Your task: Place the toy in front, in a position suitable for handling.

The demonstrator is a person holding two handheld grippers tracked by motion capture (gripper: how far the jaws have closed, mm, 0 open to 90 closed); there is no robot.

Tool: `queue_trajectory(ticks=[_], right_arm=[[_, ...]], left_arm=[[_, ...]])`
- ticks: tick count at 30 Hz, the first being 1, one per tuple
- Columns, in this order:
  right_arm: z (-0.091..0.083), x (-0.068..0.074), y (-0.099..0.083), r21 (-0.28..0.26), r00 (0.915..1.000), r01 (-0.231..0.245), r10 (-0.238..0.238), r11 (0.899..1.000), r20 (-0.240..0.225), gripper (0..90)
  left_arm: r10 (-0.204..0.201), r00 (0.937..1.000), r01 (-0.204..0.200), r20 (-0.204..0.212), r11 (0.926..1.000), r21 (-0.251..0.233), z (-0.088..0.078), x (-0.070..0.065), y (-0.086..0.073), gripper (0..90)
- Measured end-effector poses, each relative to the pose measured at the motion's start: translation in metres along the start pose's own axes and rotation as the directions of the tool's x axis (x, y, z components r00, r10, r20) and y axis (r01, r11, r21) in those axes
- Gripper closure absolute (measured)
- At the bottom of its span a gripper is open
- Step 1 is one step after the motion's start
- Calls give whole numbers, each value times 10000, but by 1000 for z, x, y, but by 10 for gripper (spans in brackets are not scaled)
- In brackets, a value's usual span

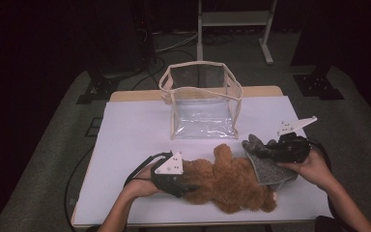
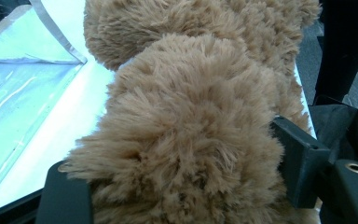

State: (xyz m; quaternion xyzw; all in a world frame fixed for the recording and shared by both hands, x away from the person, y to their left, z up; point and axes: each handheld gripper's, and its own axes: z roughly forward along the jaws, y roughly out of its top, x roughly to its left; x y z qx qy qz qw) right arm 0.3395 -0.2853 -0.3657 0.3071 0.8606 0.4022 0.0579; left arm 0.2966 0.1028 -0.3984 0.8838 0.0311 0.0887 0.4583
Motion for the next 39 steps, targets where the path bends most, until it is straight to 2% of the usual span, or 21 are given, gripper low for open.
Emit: queue_trajectory(ticks=[3,5,8,10,13,14,16,19,20,21,24,26,27,28,30,32,34,35,37,39], right_arm=[[7,-11,1,62,9997,-199,197,9998,175,731],[11,-14,0,-27,9991,-429,429,9991,-66,731],[10,-1,6,-225,9989,-211,201,9995,-412,731],[9,14,15,-399,9967,250,-279,9989,-758,731],[9,39,35,-775,9864,941,-1035,9925,-1279,731],[10,49,44,-936,9799,1218,-1347,9881,-1474,731],[16,61,57,-1021,9711,1589,-1741,9820,-1632,730],[37,78,76,-808,9581,2006,-2127,9763,-1919,730],[37,78,76,-808,9581,2006,-2127,9763,-1919,730],[59,88,86,-444,9454,2489,-2527,9675,-2057,730],[77,91,85,17,9380,2825,-2759,9593,-2099,730],[78,85,78,178,9457,2622,-2533,9648,-2039,730],[78,85,78,178,9457,2622,-2533,9648,-2039,730],[69,76,68,243,9577,2314,-2234,9726,-1815,730],[61,70,62,93,9649,1940,-1891,9810,-1822,730],[57,68,60,7,9661,1864,-1832,9825,-1818,730],[54,75,64,-46,9643,2059,-2037,9786,-1692,729],[56,78,66,-56,9618,2185,-2163,9758,-1677,729],[64,84,72,-32,9514,2561,-2527,9666,-1760,728],[71,86,73,116,9479,2697,-2634,9629,-1793,729]], left_arm=[[32,10000,-32,16,10000,19,-1,0,0,303],[33,10000,-33,-2,10000,-7,-1,0,-1,302],[-7,10000,7,-11,10000,-41,0,1,-1,299],[-43,10000,43,-12,10000,-37,0,2,-1,298],[-99,9999,99,-87,9999,-30,1,1,0,297],[-136,9999,136,-87,9999,-38,1,1,0,297],[-89,9999,89,-99,10000,20,1,1,1,297],[-66,9999,66,-133,10000,-9,1,0,1,297],[-66,9999,66,-133,10000,-9,1,0,1,297],[-67,9999,66,-124,10000,-43,1,0,1,297],[-47,9999,47,-101,10000,-67,0,1,-1,296],[-155,9998,154,-80,9997,-163,0,2,-2,295],[-155,9998,154,-80,9997,-163,0,2,-2,294],[-185,9998,184,-87,9997,-188,1,2,-2,294],[-220,9997,218,-102,9995,-207,2,3,-1,294],[-180,9998,179,-98,9997,-164,2,3,0,294],[-142,9998,141,-131,9998,-105,2,2,1,291],[-124,9998,123,-145,9999,-86,2,1,1,291],[-97,9998,97,-164,9999,-35,1,0,1,291],[-112,9998,111,-152,9999,-52,1,1,-1,291]])
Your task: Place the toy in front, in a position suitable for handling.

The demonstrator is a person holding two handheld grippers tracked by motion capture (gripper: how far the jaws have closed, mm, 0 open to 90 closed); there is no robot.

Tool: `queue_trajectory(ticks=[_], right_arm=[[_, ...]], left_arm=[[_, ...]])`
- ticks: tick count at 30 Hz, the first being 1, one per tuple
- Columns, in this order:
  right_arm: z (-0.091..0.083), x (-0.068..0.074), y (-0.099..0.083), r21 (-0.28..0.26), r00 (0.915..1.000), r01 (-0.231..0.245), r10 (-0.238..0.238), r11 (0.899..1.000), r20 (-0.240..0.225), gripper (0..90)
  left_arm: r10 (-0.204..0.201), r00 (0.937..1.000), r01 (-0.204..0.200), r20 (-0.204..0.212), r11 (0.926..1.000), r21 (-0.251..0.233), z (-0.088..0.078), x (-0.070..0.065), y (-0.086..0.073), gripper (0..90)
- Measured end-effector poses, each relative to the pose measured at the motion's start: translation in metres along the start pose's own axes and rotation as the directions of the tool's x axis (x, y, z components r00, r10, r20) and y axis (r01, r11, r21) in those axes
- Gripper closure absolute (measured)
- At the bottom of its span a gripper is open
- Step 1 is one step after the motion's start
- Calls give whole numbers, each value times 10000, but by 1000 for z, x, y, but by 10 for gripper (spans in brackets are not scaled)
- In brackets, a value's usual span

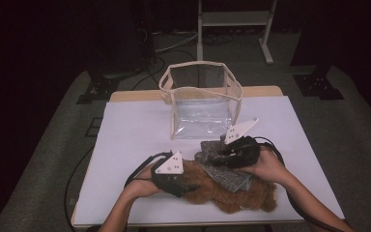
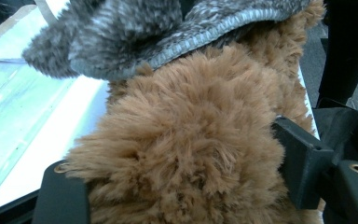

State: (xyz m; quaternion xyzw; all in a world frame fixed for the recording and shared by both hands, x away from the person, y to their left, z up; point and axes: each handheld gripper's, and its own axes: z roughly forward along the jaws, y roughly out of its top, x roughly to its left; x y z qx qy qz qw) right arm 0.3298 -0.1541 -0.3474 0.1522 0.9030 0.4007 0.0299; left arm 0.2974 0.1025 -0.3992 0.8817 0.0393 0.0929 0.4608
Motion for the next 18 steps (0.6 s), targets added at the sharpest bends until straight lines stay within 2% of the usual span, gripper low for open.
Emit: queue_trajectory(ticks=[2,6,10,11,12,13,15,18], right_arm=[[-1,-2,-3,-25,9999,-102,102,9999,-9,729],[-21,-6,-24,-295,9979,-634,639,9975,141,729],[-42,-5,-47,-287,9940,-879,896,9957,621,728],[-42,-5,-47,-287,9940,-879,896,9957,621,728],[-53,-5,-60,-442,9898,-1193,1223,9919,726,728],[-60,-4,-67,-500,9873,-1295,1335,9903,862,728],[-66,-2,-69,-554,9849,-1335,1386,9895,1033,728],[-62,5,-59,-575,9887,-994,1051,9934,1069,728]], left_arm=[[-100,9999,100,33,9999,-111,0,1,-1,291],[-149,9999,149,43,9998,-130,0,3,-2,289],[-125,9999,126,4,9998,-163,0,3,-1,287],[-125,9999,126,4,9998,-163,0,3,-1,287],[-129,9999,129,-9,9998,-160,0,2,-1,287],[-91,10000,91,-20,9999,-118,0,3,0,287],[-139,9999,139,5,9998,-121,1,4,-1,286],[-230,9997,230,4,9996,-189,2,5,-1,286]])
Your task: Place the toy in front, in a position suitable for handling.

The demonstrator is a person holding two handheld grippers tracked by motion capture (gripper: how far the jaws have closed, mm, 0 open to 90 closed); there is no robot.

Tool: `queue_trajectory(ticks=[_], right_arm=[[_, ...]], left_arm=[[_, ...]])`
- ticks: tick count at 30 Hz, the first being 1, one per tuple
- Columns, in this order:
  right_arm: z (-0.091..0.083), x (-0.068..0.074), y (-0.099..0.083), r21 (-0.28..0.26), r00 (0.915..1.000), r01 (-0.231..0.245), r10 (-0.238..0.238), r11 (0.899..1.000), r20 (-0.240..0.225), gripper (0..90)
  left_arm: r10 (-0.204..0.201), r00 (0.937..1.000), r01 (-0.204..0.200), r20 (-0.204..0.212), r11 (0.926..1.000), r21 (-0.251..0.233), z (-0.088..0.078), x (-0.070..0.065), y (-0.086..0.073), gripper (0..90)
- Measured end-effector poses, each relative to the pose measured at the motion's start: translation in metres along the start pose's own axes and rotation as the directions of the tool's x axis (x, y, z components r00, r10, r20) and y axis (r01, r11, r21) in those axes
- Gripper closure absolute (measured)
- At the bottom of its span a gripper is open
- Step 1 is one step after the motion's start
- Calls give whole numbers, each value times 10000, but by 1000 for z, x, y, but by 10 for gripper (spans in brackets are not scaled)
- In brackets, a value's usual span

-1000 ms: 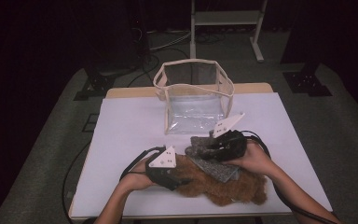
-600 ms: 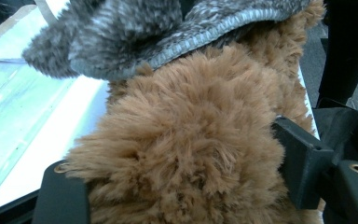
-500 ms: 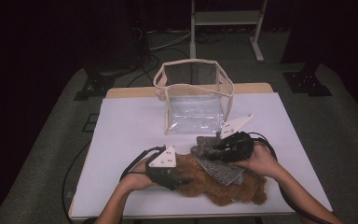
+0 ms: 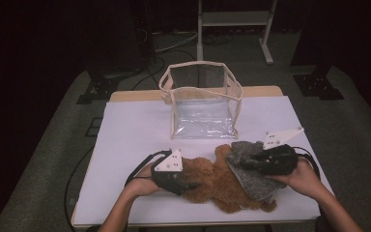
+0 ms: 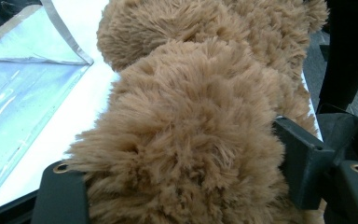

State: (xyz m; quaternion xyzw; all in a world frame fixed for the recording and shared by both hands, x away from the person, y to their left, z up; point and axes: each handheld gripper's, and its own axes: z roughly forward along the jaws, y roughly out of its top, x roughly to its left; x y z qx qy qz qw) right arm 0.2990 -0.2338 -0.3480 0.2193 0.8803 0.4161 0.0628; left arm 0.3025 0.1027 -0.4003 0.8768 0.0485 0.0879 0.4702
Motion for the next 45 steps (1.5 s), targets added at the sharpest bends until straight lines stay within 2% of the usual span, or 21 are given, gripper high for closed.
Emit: queue_trajectory(ticks=[4,7,12,16,18,20,21,22,23,24,27,28,30,32,37,39,43,45], right_arm=[[22,15,21,56,9963,739,-736,9973,-443,727],[38,16,23,373,9924,1151,-1133,9927,-472,727],[32,-1,7,209,9986,415,-408,9989,-348,728],[23,-18,-3,75,9999,-108,109,9999,-123,728],[21,-20,-1,184,9999,-90,89,9998,57,727],[18,-16,5,160,9999,-18,16,9999,152,728],[18,-11,11,113,9998,168,-169,9998,98,728],[19,-6,16,32,9994,346,-346,9994,2,728],[19,-6,16,32,9994,346,-346,9994,2,728],[23,6,26,-70,9974,675,-677,9977,-252,727],[36,16,34,217,9900,1386,-1379,9901,-309,725],[40,16,33,364,9895,1420,-1409,9892,-313,725],[44,9,26,466,9921,1215,-1198,9915,-377,726],[42,3,18,340,9959,812,-797,9961,-439,728],[35,-4,6,188,9982,436,-428,9989,-428,731],[34,-5,4,191,9984,418,-411,9989,-386,732],[33,-10,0,114,9988,264,-259,9996,-424,733],[34,-11,-1,65,9989,170,-167,9998,-446,733]], left_arm=[[-40,10000,40,23,10000,-13,0,1,-1,283],[-245,9997,245,44,9995,-175,-2,2,-3,262],[-661,9978,654,-96,9957,-652,-14,9,-6,207],[-885,9959,870,-209,9941,-645,-16,12,-12,201],[-1008,9947,994,-192,9930,-633,-14,13,-14,202],[-1003,9948,990,-198,9933,-590,-11,14,-15,204],[-1018,9945,1002,-255,9932,-590,-10,15,-15,205],[-1210,9922,1190,-285,9909,-635,-8,16,-15,206],[-1210,9922,1190,-285,9909,-635,-8,16,-15,207],[-1228,9920,1208,-279,9905,-650,-8,17,-15,207],[-1280,9915,1262,-233,9897,-675,-9,16,-17,208],[-1287,9914,1270,-225,9896,-673,-10,17,-17,208],[-1340,9908,1322,-204,9885,-734,-12,17,-19,207],[-1401,9900,1385,-145,9872,-796,-12,18,-21,203],[-1654,9861,1659,127,9831,-779,-13,19,-27,177],[-1524,9883,1526,88,9874,-422,-11,19,-31,150],[-1749,9842,1753,268,9844,-118,-5,20,-39,118],[-1820,9827,1827,343,9830,-177,-2,21,-41,117]])
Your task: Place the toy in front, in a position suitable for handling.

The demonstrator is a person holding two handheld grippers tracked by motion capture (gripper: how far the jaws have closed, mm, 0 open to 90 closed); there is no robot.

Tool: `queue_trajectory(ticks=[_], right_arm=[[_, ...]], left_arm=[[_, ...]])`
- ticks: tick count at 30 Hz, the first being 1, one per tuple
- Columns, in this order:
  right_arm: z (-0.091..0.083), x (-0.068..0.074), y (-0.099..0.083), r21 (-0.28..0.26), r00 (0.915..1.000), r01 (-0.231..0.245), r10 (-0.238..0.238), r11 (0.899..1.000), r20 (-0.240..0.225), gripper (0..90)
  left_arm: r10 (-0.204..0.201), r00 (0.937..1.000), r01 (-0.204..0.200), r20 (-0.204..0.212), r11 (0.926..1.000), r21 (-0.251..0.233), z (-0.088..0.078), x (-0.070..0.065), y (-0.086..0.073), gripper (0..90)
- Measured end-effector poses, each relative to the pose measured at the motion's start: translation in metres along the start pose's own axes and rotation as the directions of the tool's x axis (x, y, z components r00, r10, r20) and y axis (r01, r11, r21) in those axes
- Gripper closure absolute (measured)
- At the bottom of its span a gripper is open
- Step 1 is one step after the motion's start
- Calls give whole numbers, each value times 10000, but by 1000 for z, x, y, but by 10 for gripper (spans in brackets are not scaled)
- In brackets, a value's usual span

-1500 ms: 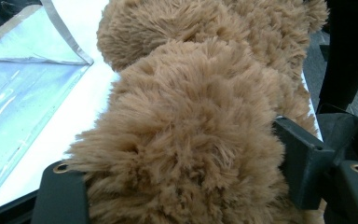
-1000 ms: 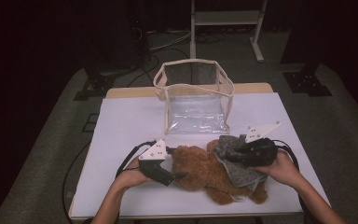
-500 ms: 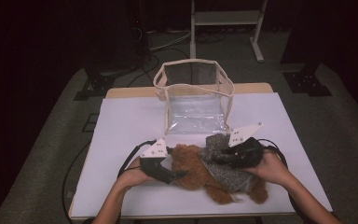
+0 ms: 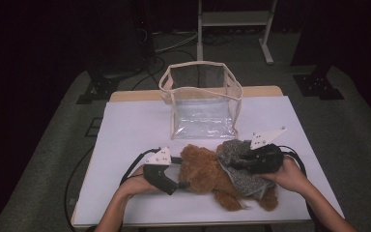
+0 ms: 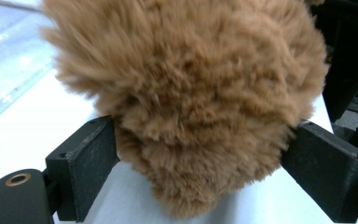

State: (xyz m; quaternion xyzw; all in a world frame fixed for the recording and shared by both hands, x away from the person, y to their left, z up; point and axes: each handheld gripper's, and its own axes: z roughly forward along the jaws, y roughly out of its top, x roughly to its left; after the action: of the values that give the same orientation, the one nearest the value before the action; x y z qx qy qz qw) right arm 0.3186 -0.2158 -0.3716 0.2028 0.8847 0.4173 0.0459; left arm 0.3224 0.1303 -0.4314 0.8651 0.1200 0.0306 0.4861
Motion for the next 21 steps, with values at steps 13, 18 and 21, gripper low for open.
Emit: queue_trajectory(ticks=[13,18,21], right_arm=[[-1,0,-1,179,9998,-197,198,9996,-57,736],[3,2,7,314,9999,-55,60,9995,-156,738],[9,1,13,169,9994,-39,45,9998,-338,740]], left_arm=[[-491,9977,507,475,9982,-324,18,4,0,205],[1,9999,9,133,9969,-784,11,-3,13,334],[234,9997,-236,-32,9948,-992,8,-7,20,378]])
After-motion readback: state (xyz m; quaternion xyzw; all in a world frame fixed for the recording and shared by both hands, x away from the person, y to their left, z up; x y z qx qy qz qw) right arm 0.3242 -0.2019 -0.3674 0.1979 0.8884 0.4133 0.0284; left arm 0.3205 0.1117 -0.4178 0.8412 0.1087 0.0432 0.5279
